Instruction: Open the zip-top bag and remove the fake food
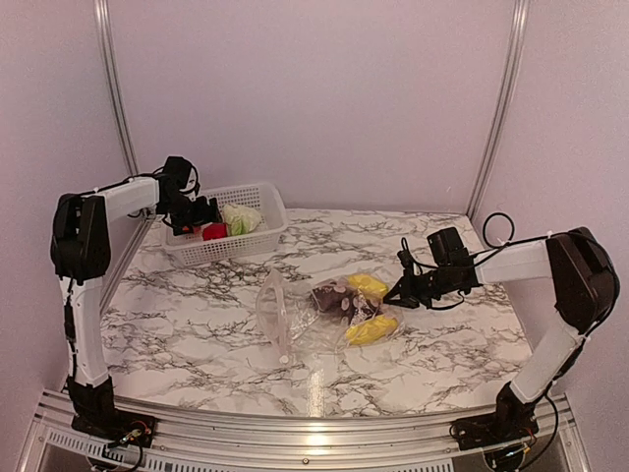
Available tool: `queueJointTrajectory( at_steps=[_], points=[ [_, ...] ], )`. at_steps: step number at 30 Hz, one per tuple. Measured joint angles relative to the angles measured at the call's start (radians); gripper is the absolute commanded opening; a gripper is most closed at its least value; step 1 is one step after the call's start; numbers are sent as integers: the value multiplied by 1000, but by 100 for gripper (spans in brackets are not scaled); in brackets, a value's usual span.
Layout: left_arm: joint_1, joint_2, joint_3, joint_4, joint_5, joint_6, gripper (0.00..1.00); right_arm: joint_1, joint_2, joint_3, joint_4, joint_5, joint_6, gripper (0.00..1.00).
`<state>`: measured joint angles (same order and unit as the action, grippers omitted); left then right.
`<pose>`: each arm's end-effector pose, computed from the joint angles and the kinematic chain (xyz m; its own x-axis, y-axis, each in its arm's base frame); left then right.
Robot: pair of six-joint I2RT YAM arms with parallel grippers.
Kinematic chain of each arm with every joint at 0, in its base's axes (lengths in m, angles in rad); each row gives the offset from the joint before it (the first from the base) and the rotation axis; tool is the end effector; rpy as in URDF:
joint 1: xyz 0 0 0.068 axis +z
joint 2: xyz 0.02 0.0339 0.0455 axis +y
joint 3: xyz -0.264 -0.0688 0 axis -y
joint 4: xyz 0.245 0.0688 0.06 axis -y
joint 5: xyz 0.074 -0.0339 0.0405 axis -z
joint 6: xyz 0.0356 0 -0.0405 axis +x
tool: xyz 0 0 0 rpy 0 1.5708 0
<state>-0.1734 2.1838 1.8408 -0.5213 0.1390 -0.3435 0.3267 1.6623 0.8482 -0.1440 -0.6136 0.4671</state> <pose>0.4855 -0.0900 0.2204 -0.7929 -0.1997 -0.5758 -0.0080 0.9481 -0.3179 0.2920 0.1206 0.1551 -0.9512 0.0664 -0.3013 -0.1654 0.7147 0.6796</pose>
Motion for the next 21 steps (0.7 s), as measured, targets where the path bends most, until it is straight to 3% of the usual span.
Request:
queueJointTrajectory(
  at_steps=[3, 6, 11, 16, 21],
  points=[
    [3, -76, -56, 5, 36, 13, 98, 0, 0, 0, 0, 0, 0, 0],
    [1, -249, -201, 30, 92, 24, 92, 0, 0, 0, 2, -1, 0, 0],
    [-39, -608, -550, 139, 230, 14, 63, 0, 0, 0, 6, -3, 1, 0],
    [-209, -833, -915, 280, 349, -53, 44, 10, 0, 0, 11, -5, 2, 0],
    [-396, -847, -1123, 459, 403, -192, 35, 30, 0, -1, 26, -4, 12, 0]
  ],
)
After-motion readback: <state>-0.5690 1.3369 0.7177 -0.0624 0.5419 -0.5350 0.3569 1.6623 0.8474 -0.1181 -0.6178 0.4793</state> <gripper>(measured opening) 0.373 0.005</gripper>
